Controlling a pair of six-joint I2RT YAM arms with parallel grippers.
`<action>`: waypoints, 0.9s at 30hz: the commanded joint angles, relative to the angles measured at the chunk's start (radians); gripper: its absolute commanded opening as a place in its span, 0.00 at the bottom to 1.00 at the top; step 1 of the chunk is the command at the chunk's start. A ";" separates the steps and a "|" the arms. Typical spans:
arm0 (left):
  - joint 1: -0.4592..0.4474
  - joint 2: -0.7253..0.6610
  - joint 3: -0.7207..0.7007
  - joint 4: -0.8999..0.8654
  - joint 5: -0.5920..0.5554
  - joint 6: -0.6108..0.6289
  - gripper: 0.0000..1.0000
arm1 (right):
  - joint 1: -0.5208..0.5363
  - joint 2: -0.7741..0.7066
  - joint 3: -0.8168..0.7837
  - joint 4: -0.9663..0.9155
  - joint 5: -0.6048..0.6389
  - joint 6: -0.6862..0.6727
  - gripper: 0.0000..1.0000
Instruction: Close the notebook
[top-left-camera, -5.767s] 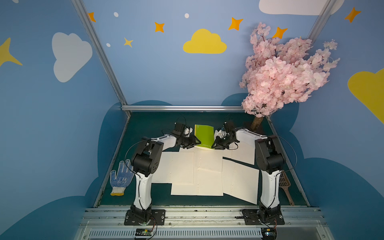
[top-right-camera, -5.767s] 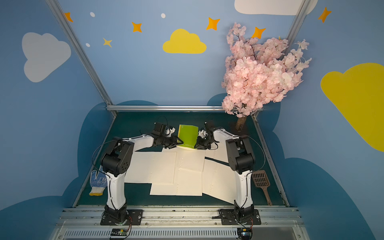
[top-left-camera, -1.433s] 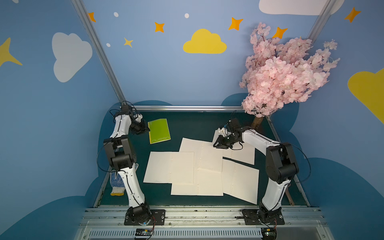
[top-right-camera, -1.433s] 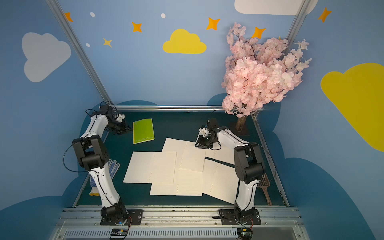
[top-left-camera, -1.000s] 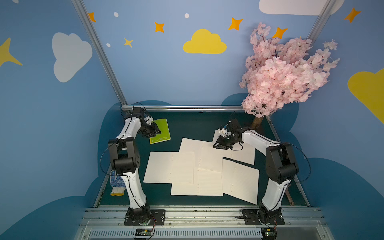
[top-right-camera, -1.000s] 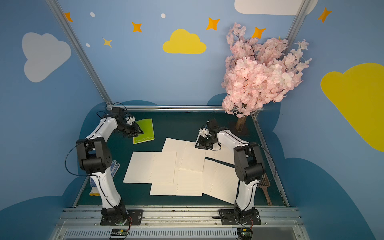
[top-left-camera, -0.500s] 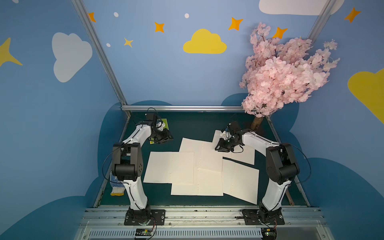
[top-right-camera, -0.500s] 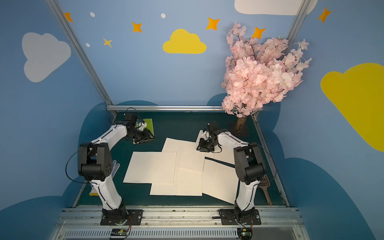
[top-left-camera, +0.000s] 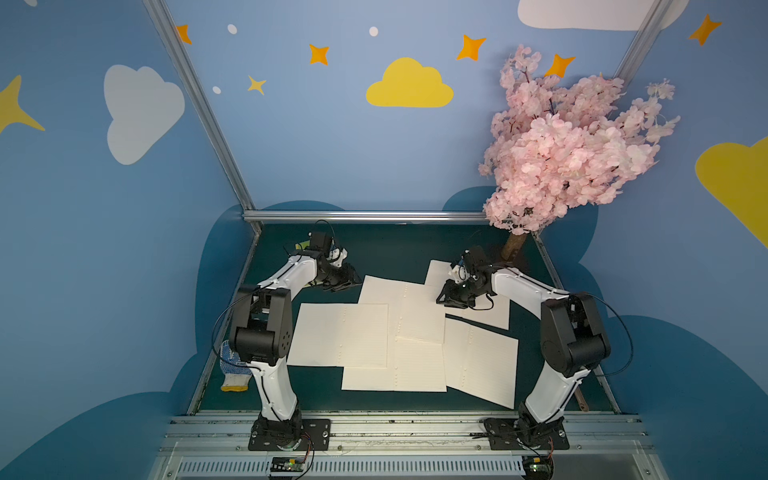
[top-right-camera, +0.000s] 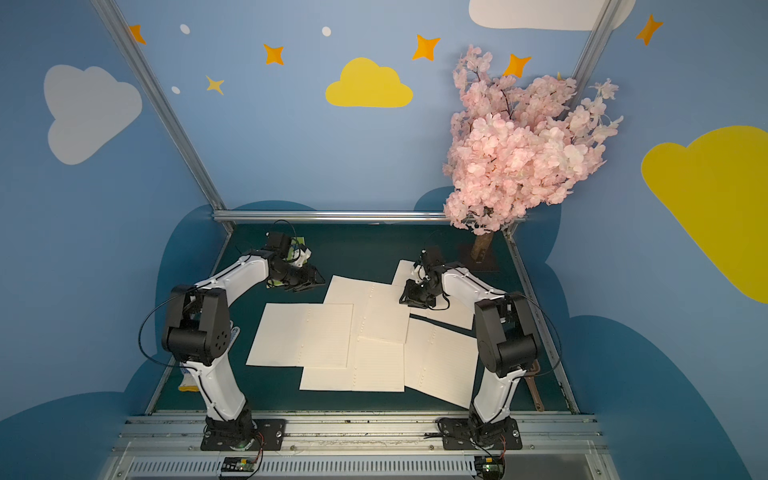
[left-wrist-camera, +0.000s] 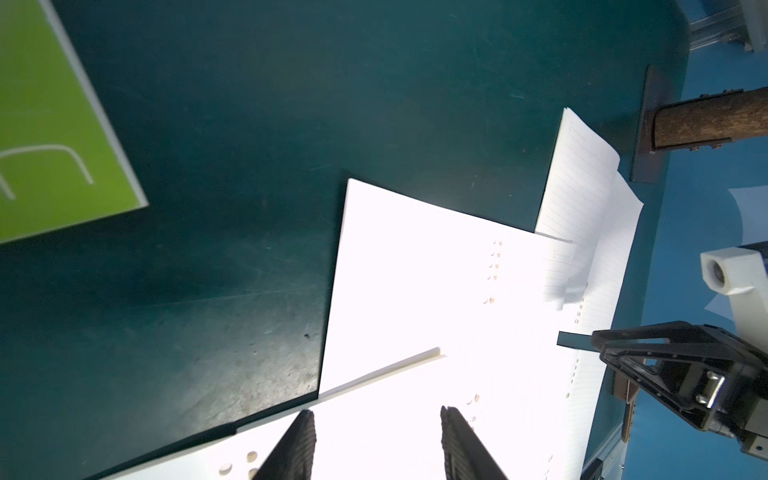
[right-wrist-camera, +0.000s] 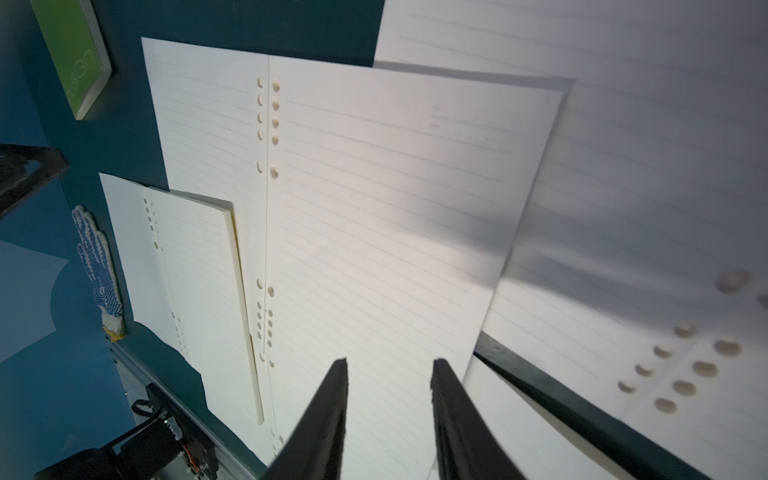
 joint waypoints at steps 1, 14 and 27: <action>-0.008 0.030 -0.001 0.020 0.005 0.003 0.53 | -0.006 -0.033 -0.019 -0.022 0.019 0.006 0.39; -0.038 0.093 0.017 0.039 -0.015 0.012 0.60 | -0.009 -0.036 -0.056 -0.025 0.033 0.000 0.48; -0.042 0.148 0.037 0.035 -0.026 0.025 0.60 | -0.011 -0.028 -0.071 -0.016 0.028 0.000 0.45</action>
